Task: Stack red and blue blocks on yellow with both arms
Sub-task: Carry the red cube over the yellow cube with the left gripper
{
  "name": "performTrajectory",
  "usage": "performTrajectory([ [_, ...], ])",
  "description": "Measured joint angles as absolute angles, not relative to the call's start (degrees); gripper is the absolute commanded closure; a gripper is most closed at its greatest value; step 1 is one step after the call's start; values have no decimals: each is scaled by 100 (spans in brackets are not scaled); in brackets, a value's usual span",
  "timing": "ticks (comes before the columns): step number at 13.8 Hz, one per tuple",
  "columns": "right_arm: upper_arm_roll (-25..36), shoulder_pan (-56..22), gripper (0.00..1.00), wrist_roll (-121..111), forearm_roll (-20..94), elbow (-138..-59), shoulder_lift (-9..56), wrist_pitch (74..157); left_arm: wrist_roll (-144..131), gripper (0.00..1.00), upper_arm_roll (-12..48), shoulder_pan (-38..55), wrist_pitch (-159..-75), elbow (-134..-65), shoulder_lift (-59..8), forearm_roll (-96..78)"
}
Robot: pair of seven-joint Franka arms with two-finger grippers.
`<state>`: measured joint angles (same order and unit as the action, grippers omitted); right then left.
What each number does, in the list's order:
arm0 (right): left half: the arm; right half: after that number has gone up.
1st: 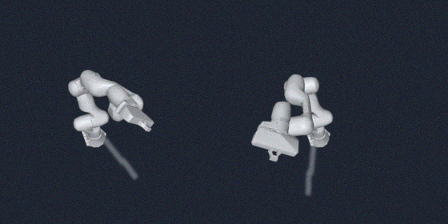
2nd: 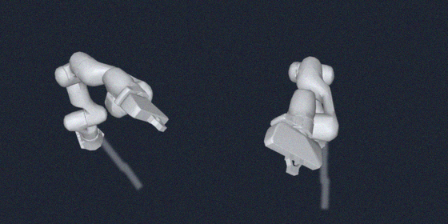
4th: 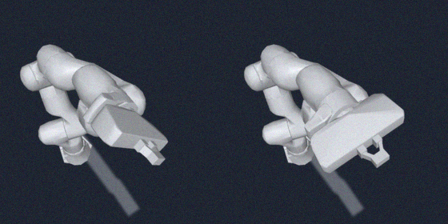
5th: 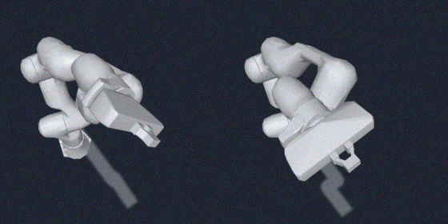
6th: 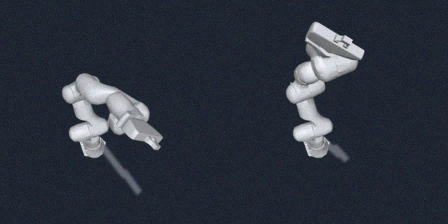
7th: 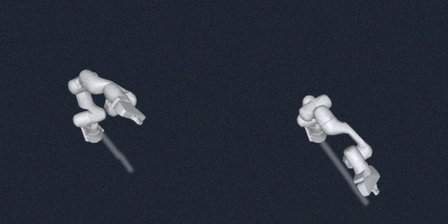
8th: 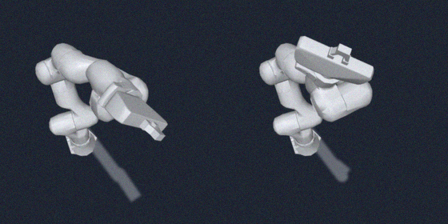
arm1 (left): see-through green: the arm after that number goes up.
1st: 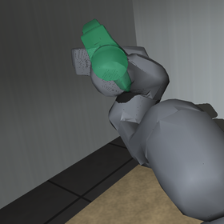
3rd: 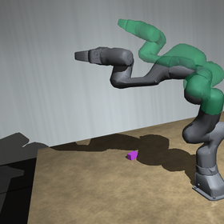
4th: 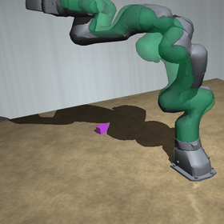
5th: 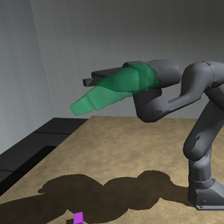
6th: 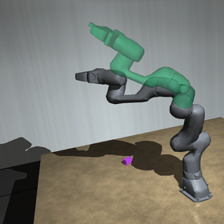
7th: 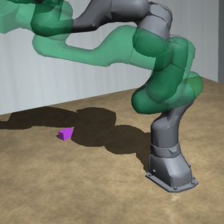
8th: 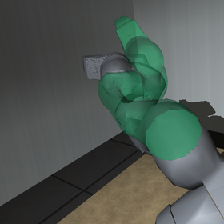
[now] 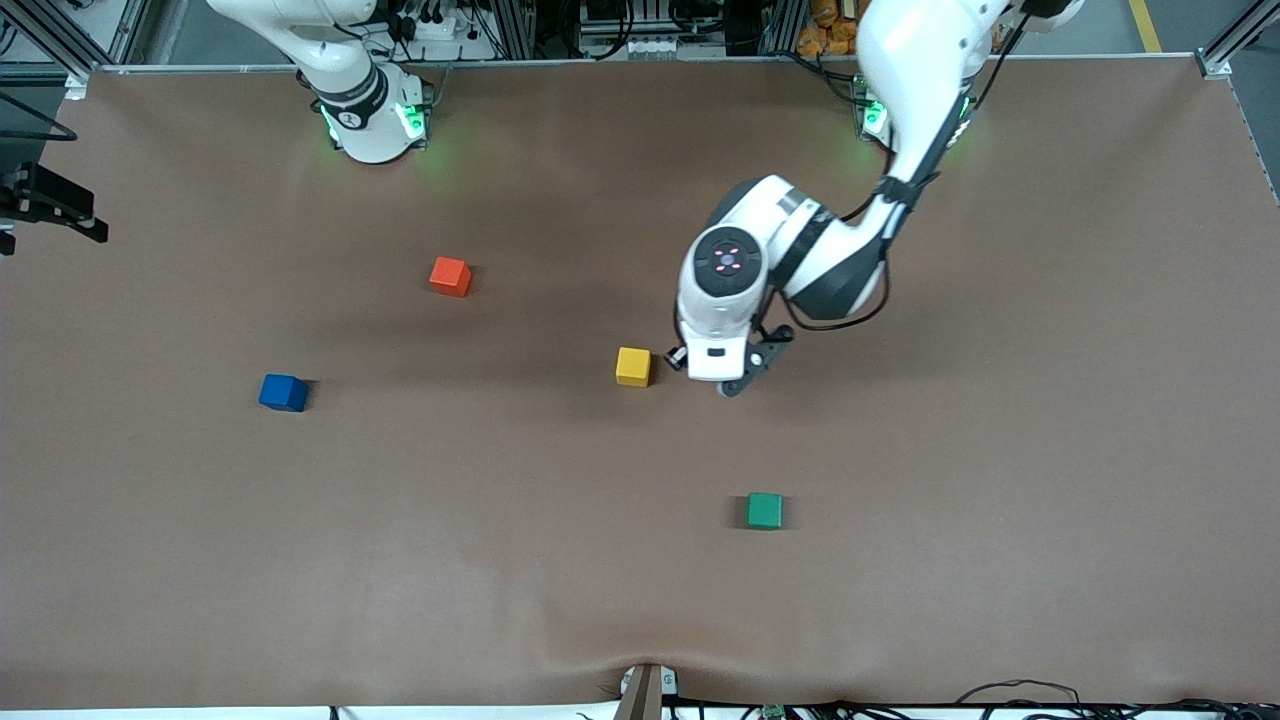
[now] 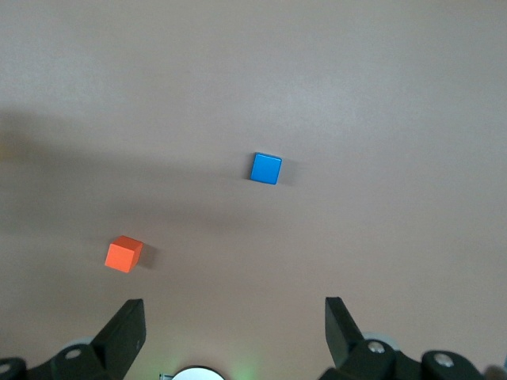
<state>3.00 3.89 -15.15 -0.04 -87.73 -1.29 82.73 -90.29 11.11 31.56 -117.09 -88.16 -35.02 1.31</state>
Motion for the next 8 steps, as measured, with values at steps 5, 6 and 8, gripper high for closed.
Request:
performTrajectory([
  [5, 300, 389, 0, -1515, -4, -8774, -129, 8273, -10657, 92, 1112, 3593, -12227, -8687, -3774, 121],
  [6, 300, 389, 0, -1515, -4, -8774, -129, 8273, -10888, 92, 1112, 3647, -12397, -8686, -3789, 120],
  [8, 300, 389, 0, -1515, -4, -8774, -129, 8273, -11300, 92, 1098, 3783, -12682, -8685, -3850, 120],
])
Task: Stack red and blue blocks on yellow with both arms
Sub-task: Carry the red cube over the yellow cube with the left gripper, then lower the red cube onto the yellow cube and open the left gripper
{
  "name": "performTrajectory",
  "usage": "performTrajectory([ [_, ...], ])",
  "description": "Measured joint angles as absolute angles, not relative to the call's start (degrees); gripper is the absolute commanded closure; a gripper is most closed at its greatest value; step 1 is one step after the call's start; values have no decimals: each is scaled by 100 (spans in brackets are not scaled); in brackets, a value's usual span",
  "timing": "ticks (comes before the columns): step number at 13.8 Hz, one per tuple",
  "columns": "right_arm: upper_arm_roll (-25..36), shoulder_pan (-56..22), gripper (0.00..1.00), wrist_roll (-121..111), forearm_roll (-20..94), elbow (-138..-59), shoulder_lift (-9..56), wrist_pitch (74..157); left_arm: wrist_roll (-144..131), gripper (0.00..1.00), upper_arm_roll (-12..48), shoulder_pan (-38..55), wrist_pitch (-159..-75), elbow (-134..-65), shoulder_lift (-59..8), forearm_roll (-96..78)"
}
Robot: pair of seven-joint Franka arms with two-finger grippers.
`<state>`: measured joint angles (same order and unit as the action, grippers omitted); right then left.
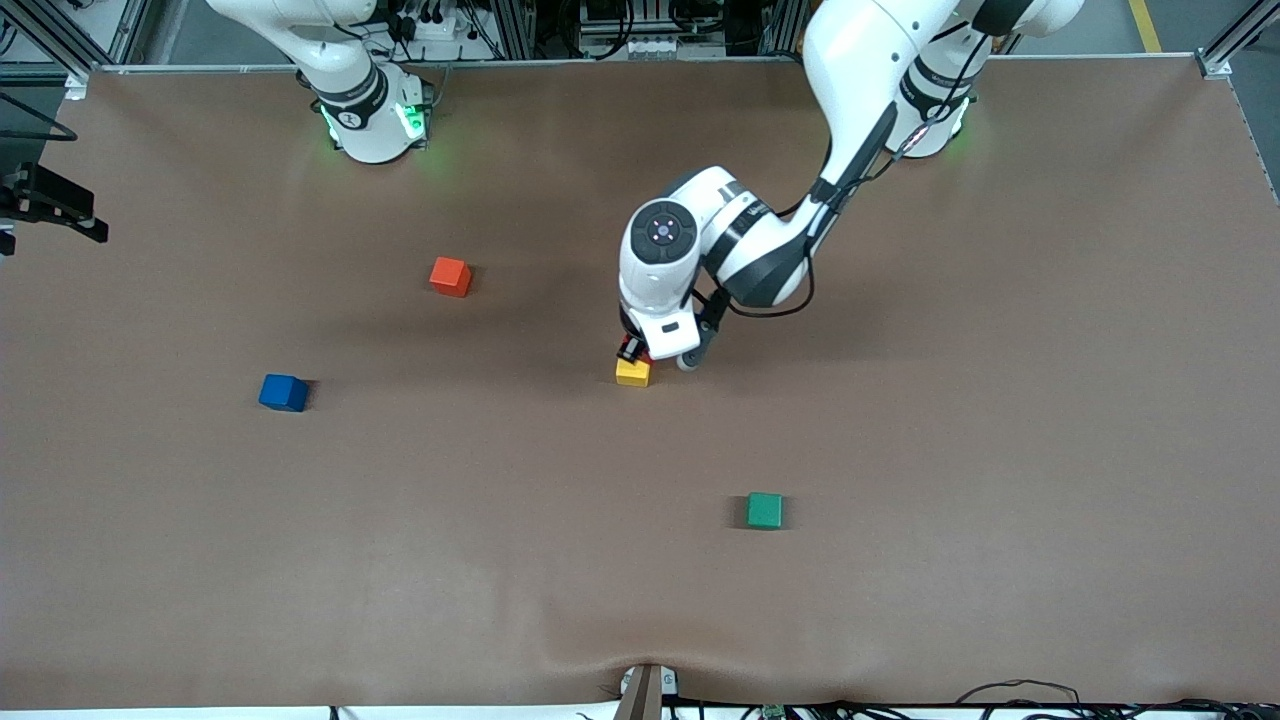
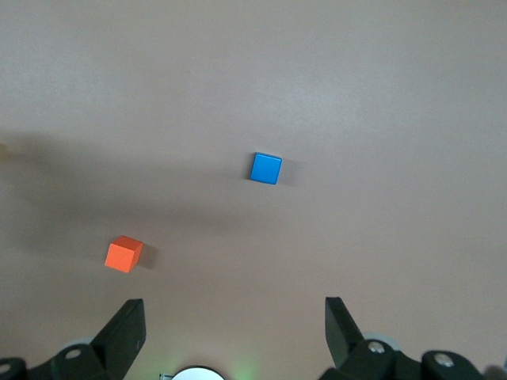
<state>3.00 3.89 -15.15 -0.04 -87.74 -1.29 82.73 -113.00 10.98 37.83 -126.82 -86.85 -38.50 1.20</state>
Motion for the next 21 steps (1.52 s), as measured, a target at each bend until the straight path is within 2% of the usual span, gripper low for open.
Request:
performTrajectory([
  [21, 300, 390, 0, -1515, -4, -8785, -129, 8260, -12864, 86, 1004, 3807, -13268, -8680, -4109, -30],
])
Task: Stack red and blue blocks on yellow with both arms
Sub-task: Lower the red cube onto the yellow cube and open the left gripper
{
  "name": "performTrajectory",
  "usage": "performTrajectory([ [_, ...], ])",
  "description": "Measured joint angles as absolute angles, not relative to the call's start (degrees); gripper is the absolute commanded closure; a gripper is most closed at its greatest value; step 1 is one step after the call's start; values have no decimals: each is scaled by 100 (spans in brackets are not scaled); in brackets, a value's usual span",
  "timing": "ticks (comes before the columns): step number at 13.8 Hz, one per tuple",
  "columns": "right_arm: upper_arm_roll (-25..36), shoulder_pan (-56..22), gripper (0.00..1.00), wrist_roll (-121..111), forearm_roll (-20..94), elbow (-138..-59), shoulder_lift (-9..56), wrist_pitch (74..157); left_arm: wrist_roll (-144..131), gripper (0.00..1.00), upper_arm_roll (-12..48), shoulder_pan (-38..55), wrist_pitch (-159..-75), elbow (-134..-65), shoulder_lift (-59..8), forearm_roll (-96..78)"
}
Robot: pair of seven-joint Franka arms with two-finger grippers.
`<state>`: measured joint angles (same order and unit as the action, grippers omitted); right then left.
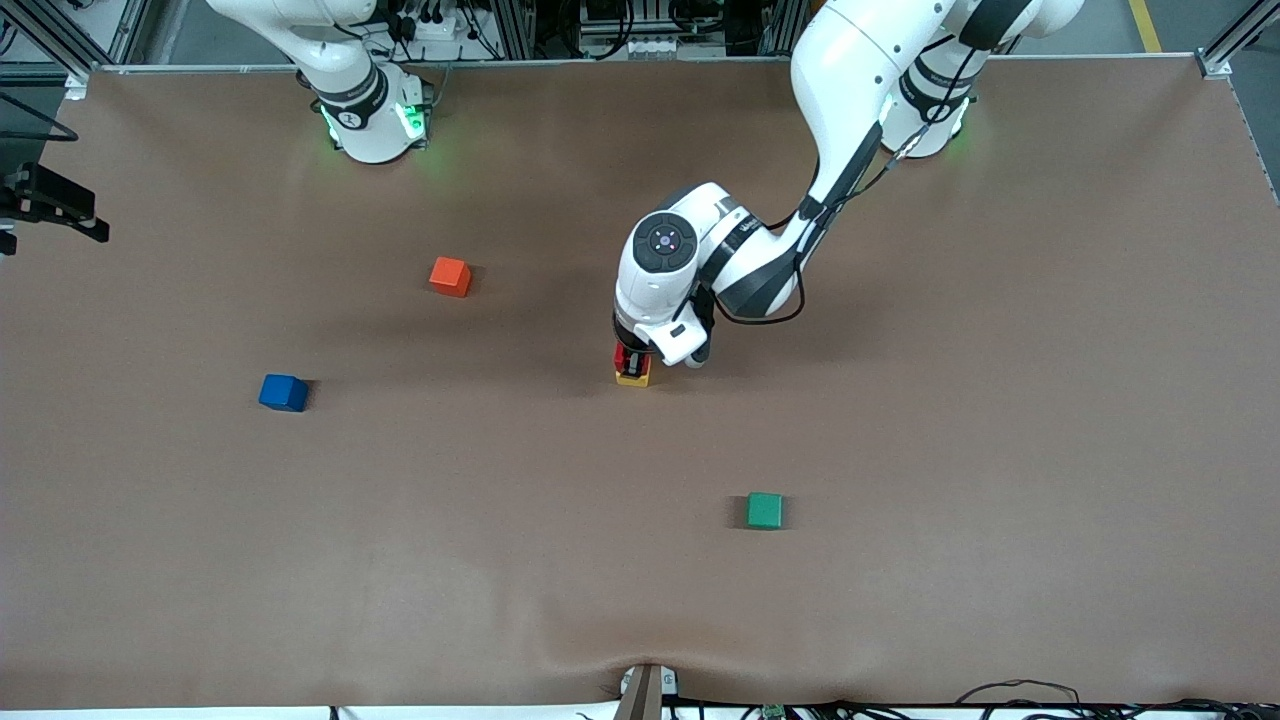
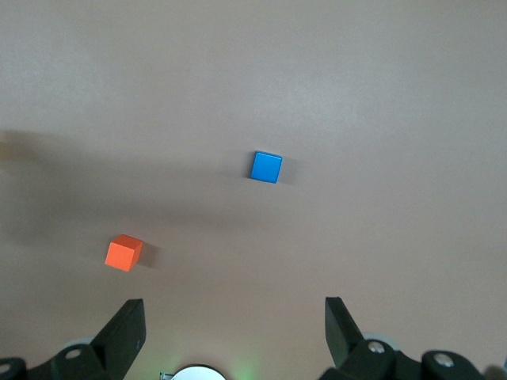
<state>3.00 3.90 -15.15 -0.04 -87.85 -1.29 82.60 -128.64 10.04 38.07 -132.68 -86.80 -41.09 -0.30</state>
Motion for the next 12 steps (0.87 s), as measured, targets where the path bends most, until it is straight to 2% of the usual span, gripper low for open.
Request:
performTrajectory([
  [4, 300, 390, 0, -1515, -4, -8787, -129, 8260, -12864, 83, 1003, 3804, -13275, -8680, -4123, -51],
  [5, 300, 390, 0, -1515, -4, -8788, -129, 8259, -12864, 81, 1003, 3799, -13275, -8680, -4136, -51],
  [6, 300, 390, 0, -1515, -4, -8789, -129, 8258, -12864, 75, 1003, 3794, -13275, -8680, -4153, -51],
  [8, 300, 390, 0, -1515, -4, -8791, -129, 8258, -12864, 45, 1003, 3786, -13291, -8671, -4173, -73],
  [10, 301, 391, 0, -1515, -4, -8792, -129, 8257, -12864, 0, 1003, 3782, -13291, -8668, -4176, -81],
  [12, 301, 392, 0, -1515, -4, -8792, -129, 8257, -12864, 0, 1001, 3770, -13295, -8667, -4203, -81],
])
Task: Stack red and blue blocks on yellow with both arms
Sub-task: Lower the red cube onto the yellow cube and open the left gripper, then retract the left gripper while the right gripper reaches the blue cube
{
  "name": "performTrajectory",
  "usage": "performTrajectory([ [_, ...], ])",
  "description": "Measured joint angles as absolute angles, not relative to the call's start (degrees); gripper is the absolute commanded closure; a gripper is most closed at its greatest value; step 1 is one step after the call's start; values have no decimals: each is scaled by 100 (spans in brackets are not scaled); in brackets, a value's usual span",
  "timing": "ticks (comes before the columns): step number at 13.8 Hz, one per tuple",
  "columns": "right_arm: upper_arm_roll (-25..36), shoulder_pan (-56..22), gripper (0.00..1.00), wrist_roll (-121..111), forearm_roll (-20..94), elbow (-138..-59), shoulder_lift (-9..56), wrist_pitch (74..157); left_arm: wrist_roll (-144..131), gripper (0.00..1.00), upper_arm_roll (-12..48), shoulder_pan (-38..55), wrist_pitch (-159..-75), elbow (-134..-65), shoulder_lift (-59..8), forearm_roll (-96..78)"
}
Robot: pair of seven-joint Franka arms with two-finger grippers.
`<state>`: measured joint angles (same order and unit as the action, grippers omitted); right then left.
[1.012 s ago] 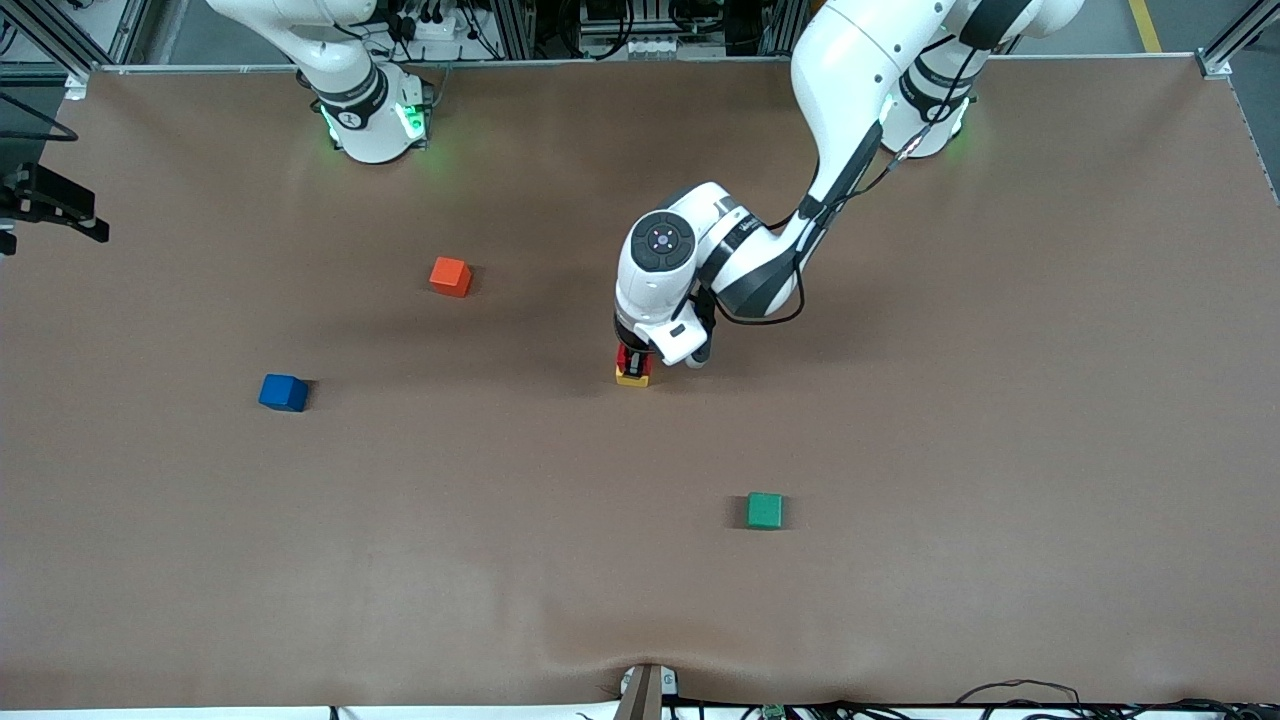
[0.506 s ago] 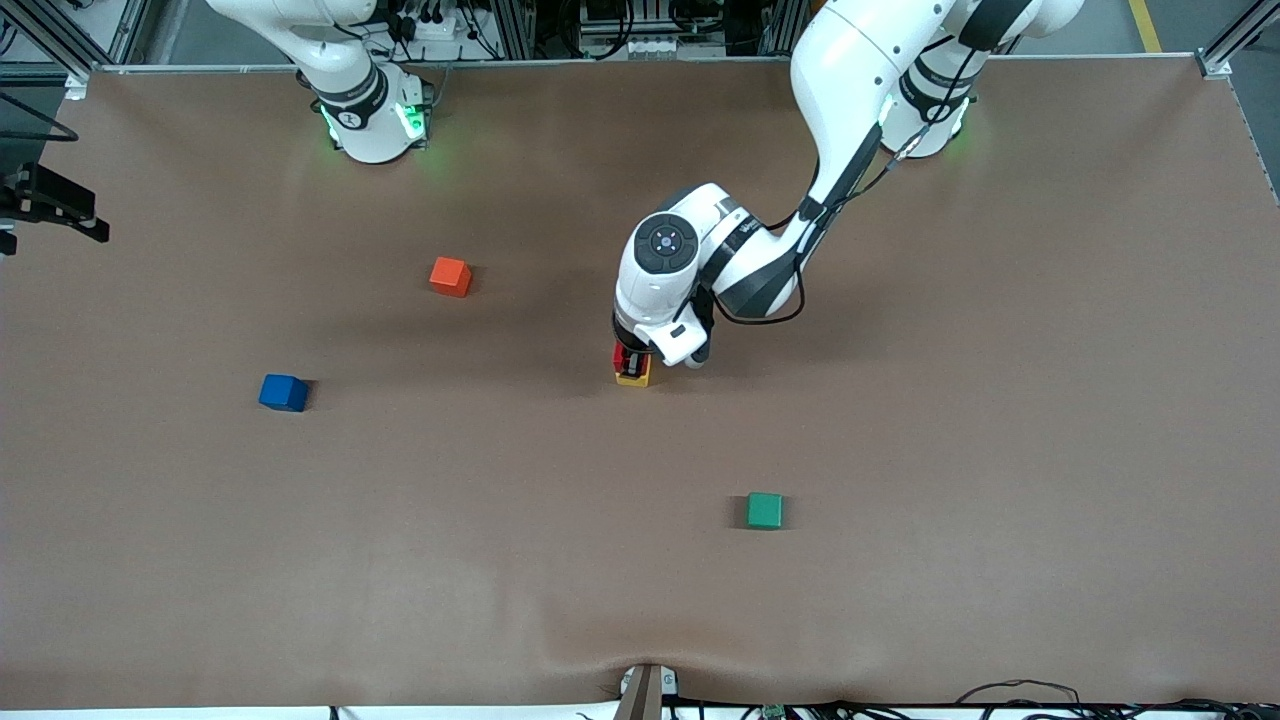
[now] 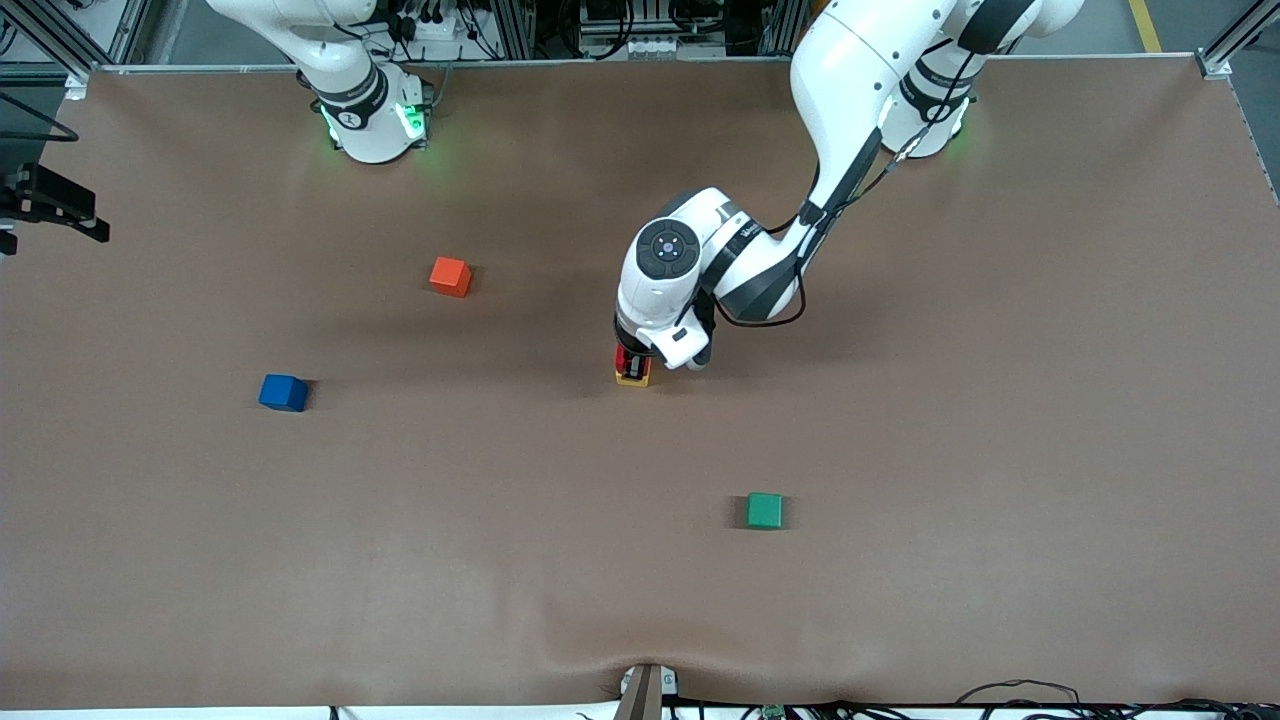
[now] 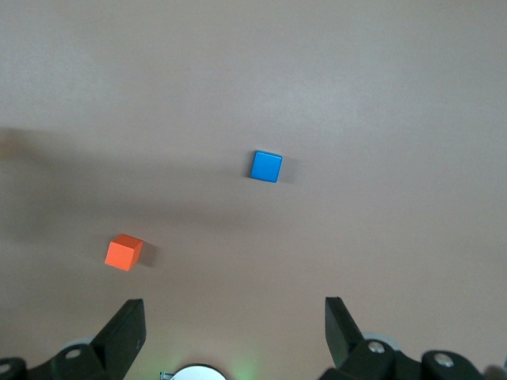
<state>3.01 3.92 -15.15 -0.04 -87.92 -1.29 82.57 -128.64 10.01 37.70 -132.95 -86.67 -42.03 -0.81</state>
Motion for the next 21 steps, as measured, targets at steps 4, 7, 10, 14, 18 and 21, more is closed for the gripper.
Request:
performTrajectory([
  [4, 302, 395, 0, -1515, -4, -8793, -120, 8259, -12808, 0, 992, 3561, -13325, -8535, -4215, -81],
  [7, 309, 401, 0, -1515, -4, -8793, -98, 8275, -12764, 0, 1018, 3452, -13325, -8265, -4153, -81],
  [10, 310, 402, 0, -1515, -9, -8794, -56, 8280, -12513, 0, 1019, 3414, -13325, -8143, -3814, -81],
  [14, 313, 403, 0, -1515, -16, -8799, 181, 8279, -11612, 0, 1006, 3231, -12784, -8126, -3131, -80],
  [18, 323, 511, 0, -1519, -23, -8803, 620, 8289, -10004, 0, 977, 2775, -12127, -8122, -2512, -73],
  [21, 327, 630, 0, -1541, -24, -8801, 768, 8315, -8636, 0, 969, 2190, -11560, -8117, -1988, -76],
])
